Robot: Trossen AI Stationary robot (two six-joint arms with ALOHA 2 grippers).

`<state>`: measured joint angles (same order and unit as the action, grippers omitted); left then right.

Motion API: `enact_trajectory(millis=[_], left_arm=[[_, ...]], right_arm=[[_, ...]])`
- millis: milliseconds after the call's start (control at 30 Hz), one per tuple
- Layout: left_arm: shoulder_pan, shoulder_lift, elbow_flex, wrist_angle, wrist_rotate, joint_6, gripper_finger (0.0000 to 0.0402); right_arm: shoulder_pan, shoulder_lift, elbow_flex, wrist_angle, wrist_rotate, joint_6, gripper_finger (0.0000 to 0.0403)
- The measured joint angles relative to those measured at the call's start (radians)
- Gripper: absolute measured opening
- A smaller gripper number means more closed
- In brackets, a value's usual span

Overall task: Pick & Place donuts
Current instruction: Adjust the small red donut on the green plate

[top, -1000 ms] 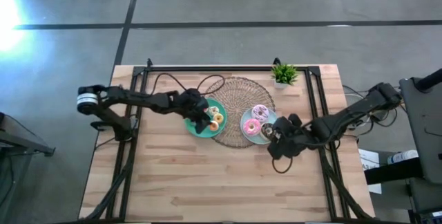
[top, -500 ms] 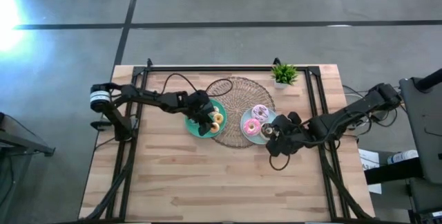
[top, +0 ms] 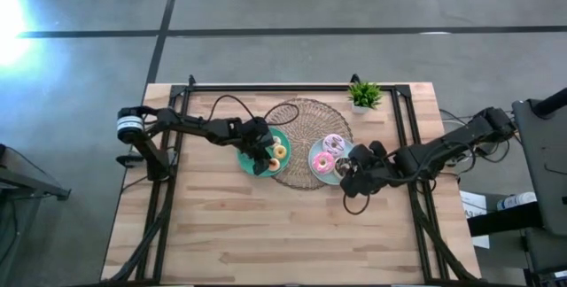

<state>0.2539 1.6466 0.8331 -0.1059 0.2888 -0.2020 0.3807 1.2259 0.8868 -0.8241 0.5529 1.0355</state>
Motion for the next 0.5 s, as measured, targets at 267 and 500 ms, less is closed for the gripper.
enact_trajectory(millis=[267, 500], left_arm=[[-0.001, 0.0, 0.011, -0.001, -0.055, 0.033, 0.0003], [-0.001, -0.022, 0.069, -0.104, -0.105, 0.076, 0.0001]], right_arm=[[-0.009, 0.0, -0.012, -0.001, -0.004, 0.004, 0.0178], [-0.009, 0.0, -0.015, -0.001, -0.004, 0.005, 0.0178]])
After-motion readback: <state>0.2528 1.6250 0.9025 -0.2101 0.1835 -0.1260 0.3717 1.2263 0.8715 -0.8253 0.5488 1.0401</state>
